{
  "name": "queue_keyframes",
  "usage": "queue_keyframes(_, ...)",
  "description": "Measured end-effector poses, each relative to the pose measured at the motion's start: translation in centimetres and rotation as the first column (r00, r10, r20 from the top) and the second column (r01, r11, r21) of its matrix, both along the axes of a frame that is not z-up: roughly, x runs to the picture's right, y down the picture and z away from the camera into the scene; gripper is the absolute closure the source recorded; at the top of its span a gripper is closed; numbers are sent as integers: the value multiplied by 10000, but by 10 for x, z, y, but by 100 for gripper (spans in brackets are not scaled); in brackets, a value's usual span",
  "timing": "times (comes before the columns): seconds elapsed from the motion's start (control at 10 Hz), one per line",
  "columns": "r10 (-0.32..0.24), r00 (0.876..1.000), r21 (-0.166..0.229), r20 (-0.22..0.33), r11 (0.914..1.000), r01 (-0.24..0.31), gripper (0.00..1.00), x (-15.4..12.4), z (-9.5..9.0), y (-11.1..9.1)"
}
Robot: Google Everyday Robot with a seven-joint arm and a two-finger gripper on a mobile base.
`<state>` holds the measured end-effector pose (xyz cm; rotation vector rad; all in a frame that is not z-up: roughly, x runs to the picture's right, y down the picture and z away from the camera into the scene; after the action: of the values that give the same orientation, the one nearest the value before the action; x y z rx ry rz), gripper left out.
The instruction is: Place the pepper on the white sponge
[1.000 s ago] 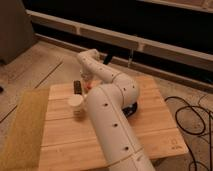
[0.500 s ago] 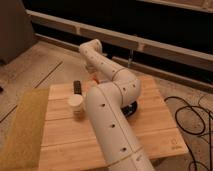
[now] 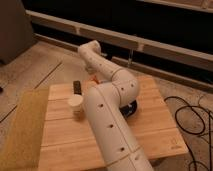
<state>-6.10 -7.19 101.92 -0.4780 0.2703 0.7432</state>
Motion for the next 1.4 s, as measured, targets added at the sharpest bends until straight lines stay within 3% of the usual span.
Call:
queue_keyframes(0.1, 34, 9990, 17, -435, 10000, -33, 100, 18, 6, 0)
queue_keyframes(0.3, 194, 9977, 339, -643, 9993, -172, 100, 27, 13, -10)
queue_keyframes(0.5, 696, 9970, 942, -332, 9933, -662, 100, 27, 19, -28)
queue_keyframes(0.7, 1351, 9907, 1385, 135, 9810, -1356, 100, 28, 23, -42)
queue_keyframes(0.9, 1820, 9827, 1605, 354, 9695, -1854, 100, 32, 24, -47)
queue_keyframes(1.1, 2081, 9776, 1676, 323, 9631, -2106, 100, 38, 23, -45)
queue_keyframes(1.2, 2155, 9761, 1698, 276, 9613, -2170, 97, 41, 22, -43)
queue_keyframes(1.3, 2229, 9747, 1700, 175, 9600, -2226, 85, 46, 20, -39)
queue_keyframes(1.4, 2246, 9744, 1676, 122, 9602, -2234, 79, 47, 19, -36)
